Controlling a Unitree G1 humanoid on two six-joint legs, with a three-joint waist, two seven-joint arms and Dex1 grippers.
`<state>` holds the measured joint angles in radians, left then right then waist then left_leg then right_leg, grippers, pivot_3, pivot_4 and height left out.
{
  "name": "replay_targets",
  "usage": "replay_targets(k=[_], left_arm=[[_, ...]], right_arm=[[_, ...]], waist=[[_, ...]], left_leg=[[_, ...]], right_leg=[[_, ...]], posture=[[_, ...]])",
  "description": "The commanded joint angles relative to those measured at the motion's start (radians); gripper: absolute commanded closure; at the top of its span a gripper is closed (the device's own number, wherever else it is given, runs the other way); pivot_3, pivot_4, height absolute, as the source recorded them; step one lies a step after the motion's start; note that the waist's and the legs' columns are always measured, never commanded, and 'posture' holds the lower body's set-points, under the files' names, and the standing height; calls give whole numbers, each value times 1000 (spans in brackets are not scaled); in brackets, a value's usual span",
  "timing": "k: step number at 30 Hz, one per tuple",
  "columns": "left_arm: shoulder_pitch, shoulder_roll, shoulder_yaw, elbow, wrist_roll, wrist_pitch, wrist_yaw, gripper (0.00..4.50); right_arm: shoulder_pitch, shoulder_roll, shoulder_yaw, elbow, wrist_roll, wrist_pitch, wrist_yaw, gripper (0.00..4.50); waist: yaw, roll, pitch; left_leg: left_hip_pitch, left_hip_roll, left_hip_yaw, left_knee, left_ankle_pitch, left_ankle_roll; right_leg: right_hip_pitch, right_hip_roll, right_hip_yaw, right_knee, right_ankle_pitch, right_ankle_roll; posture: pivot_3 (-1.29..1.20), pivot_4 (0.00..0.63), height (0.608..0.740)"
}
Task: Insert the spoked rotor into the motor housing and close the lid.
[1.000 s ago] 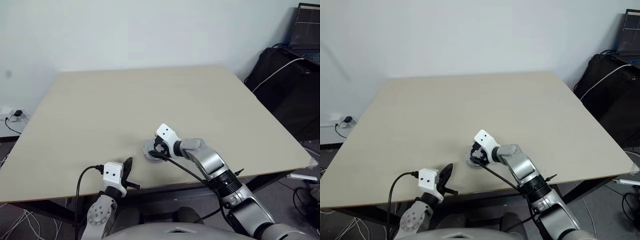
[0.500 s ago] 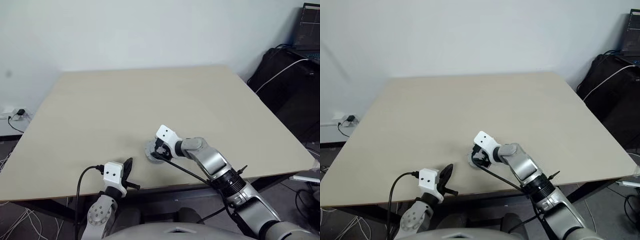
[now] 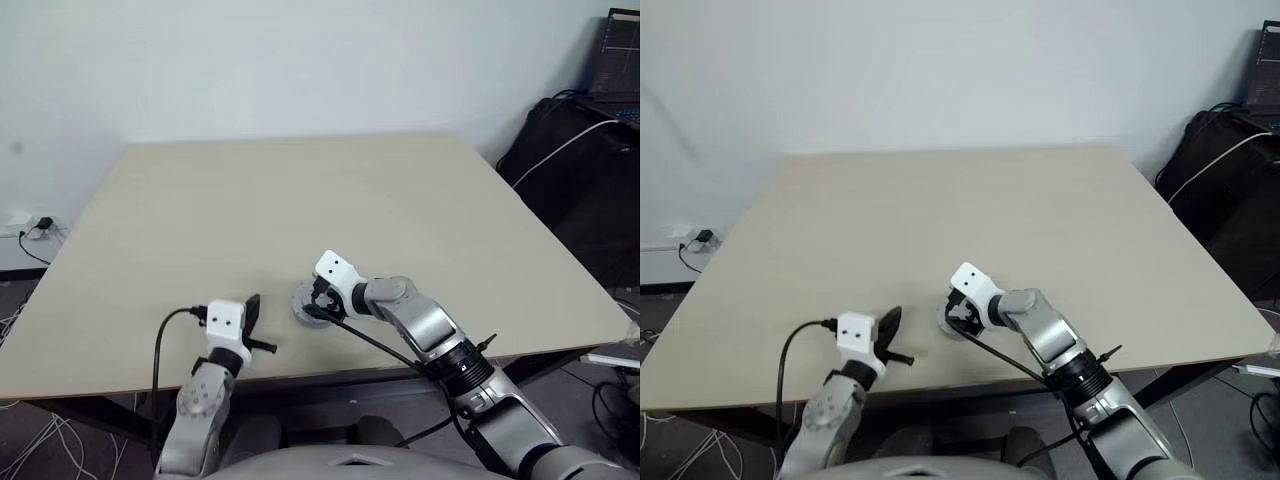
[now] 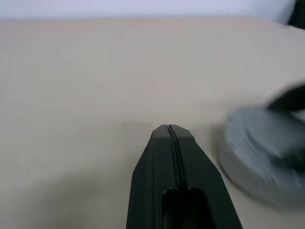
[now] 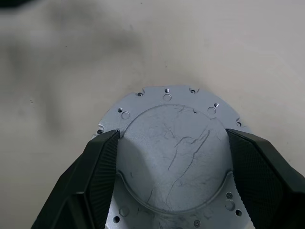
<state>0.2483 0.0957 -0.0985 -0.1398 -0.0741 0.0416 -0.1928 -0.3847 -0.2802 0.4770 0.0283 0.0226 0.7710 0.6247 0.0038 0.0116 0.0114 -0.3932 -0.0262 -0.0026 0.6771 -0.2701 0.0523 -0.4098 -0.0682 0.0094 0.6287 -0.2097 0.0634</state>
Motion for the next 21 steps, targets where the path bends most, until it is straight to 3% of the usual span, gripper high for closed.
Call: replay_targets(k=[1, 12, 21], left_arm=[[-87, 28, 28, -27, -47, 82, -43, 4500], [-404, 159, 3, 169, -241, 404, -416, 4500], [-509, 193, -62, 239, -253, 547, -543, 4500]], right_arm=[[26, -7, 16, 30, -25, 19, -17, 1307], [37, 5, 16, 10, -21, 26, -30, 1307], [56, 7, 8, -13, -19, 32, -48, 1307]], waist=[[-1, 0, -1], [-14, -1, -2], [-15, -2, -2]], left_leg=[[0, 0, 0, 0, 0, 0], [2, 0, 0, 0, 4, 3], [2, 0, -1, 0, 3, 3]], right_leg=[[0, 0, 0, 0, 0, 0], [2, 3, 1, 0, 0, 0], [2, 4, 3, -1, 3, -5]], posture=[[0, 0, 740], [0, 0, 740], [0, 0, 740]])
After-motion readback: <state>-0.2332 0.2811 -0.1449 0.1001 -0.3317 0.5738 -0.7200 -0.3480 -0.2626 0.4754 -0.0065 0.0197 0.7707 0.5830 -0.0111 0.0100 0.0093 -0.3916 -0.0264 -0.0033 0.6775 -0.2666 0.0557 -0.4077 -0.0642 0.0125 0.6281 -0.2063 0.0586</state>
